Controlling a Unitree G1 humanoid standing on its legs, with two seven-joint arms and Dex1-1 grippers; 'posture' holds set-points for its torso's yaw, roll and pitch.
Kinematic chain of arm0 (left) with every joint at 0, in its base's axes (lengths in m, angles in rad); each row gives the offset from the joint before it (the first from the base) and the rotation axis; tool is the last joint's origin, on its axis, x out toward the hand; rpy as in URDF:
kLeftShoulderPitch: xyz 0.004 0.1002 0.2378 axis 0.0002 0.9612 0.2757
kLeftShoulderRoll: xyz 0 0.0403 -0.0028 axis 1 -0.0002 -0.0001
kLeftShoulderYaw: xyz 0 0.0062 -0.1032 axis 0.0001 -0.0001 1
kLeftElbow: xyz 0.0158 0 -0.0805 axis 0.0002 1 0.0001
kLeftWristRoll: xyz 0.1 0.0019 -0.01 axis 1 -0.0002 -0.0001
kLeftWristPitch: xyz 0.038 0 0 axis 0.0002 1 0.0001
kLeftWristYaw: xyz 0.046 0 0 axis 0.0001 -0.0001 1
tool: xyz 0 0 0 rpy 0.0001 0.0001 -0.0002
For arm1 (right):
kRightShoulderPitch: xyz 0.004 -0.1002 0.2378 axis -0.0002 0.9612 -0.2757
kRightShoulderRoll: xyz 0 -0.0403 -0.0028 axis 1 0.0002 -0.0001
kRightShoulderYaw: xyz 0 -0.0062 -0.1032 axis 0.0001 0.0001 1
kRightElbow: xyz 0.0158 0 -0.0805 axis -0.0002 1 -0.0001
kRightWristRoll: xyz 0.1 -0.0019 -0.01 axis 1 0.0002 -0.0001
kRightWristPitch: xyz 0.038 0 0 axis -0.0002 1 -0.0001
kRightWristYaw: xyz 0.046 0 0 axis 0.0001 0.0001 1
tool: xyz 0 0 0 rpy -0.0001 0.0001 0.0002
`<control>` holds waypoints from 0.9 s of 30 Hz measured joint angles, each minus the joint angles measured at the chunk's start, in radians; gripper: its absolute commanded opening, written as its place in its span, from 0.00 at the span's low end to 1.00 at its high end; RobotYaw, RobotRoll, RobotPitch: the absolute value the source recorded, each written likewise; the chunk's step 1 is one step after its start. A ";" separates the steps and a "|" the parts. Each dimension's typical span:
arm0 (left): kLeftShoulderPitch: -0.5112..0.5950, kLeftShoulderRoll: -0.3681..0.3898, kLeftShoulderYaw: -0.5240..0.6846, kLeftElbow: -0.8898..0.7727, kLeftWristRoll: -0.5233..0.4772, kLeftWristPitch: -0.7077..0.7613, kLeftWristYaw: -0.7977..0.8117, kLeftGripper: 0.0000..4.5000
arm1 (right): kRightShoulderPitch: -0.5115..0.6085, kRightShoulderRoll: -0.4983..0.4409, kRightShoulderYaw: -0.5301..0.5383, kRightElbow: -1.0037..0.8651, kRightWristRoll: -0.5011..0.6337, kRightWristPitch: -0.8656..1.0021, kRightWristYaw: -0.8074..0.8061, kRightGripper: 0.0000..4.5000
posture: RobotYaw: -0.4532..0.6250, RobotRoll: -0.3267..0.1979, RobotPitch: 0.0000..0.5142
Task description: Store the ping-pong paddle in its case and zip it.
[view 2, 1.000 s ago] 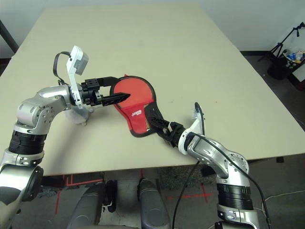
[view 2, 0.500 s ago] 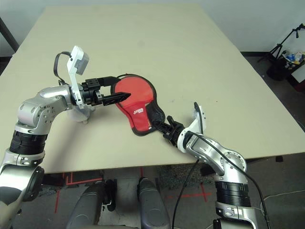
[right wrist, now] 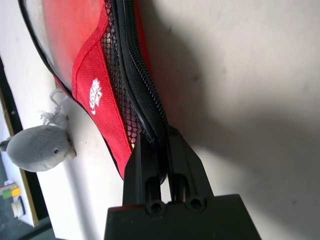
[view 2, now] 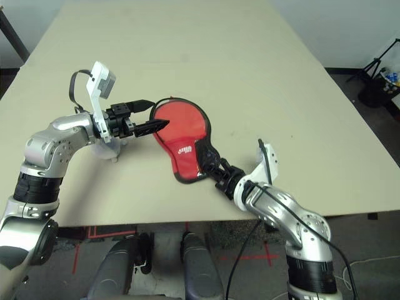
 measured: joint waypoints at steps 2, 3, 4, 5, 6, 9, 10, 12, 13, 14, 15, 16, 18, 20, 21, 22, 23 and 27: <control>0.002 0.000 0.000 0.000 0.001 -0.004 0.001 1.00 | 0.050 0.003 0.019 -0.078 0.000 -0.036 -0.026 0.00 | 0.35 0.62 0.45; 0.003 0.000 0.000 0.000 0.001 -0.006 0.001 1.00 | 0.073 0.003 0.029 -0.109 0.000 -0.056 -0.037 0.00 | 0.34 0.62 0.45; 0.005 -0.001 -0.001 0.001 0.001 -0.008 0.001 1.00 | 0.102 0.001 0.039 -0.142 0.000 -0.077 -0.045 0.00 | 0.34 0.62 0.45; 0.005 0.000 -0.001 0.002 0.001 -0.010 0.001 1.00 | 0.131 -0.005 0.051 -0.177 0.000 -0.097 -0.051 0.00 | 0.34 0.62 0.45; 0.005 0.000 -0.001 0.003 0.001 -0.012 0.001 1.00 | 0.158 -0.016 0.065 -0.205 0.000 -0.116 -0.052 0.00 | 0.34 0.62 0.46; 0.004 -0.001 -0.001 0.016 0.001 -0.020 -0.001 1.00 | 0.246 -0.063 0.079 -0.272 0.001 -0.168 -0.044 0.00 | 0.33 0.62 0.46; 0.004 0.001 -0.001 0.021 0.001 -0.022 -0.001 1.00 | 0.281 -0.086 0.079 -0.294 0.002 -0.184 -0.039 0.00 | 0.33 0.62 0.46; 0.004 0.001 -0.001 0.022 0.001 -0.024 -0.002 1.00 | 0.342 -0.128 0.074 -0.332 0.004 -0.221 -0.022 0.00 | 0.31 0.62 0.46; 0.004 0.001 -0.002 0.023 0.001 -0.025 -0.004 1.00 | 0.372 -0.149 0.068 -0.348 0.006 -0.236 -0.012 0.00 | 0.31 0.62 0.47; 0.004 0.001 -0.002 0.024 0.001 -0.027 -0.005 1.00 | 0.405 -0.175 0.062 -0.363 0.008 -0.253 0.001 0.00 | 0.30 0.62 0.47; 0.005 0.002 -0.002 0.025 0.001 -0.029 -0.006 1.00 | 0.441 -0.206 0.057 -0.382 0.009 -0.273 0.014 0.00 | 0.30 0.62 0.47; 0.005 0.004 -0.002 0.027 0.001 -0.031 -0.007 1.00 | 0.464 -0.226 0.055 -0.394 0.009 -0.286 0.023 0.00 | 0.30 0.62 0.47; 0.005 0.004 -0.002 0.031 0.002 -0.035 -0.009 1.00 | 0.502 -0.264 0.057 -0.424 0.009 -0.330 0.031 0.00 | 0.29 0.62 0.47; 0.005 0.004 -0.002 0.035 0.002 -0.039 -0.011 1.00 | 0.521 -0.296 0.067 -0.444 0.009 -0.370 0.033 0.00 | 0.29 0.62 0.48; 0.005 0.004 -0.002 0.038 0.002 -0.041 -0.012 1.00 | 0.524 -0.304 0.069 -0.451 0.009 -0.380 0.033 0.00 | 0.28 0.62 0.48; 0.005 0.004 -0.002 0.041 0.002 -0.044 -0.014 1.00 | 0.526 -0.315 0.081 -0.462 0.009 -0.403 0.032 0.00 | 0.28 0.62 0.48; 0.005 0.003 -0.002 0.043 0.002 -0.045 -0.015 1.00 | 0.527 -0.322 0.091 -0.470 0.009 -0.420 0.031 0.00 | 0.28 0.62 0.48; 0.005 -0.003 -0.004 0.057 0.004 -0.053 -0.021 1.00 | 0.519 -0.360 0.129 -0.483 0.008 -0.471 0.026 0.00 | 0.28 0.62 0.47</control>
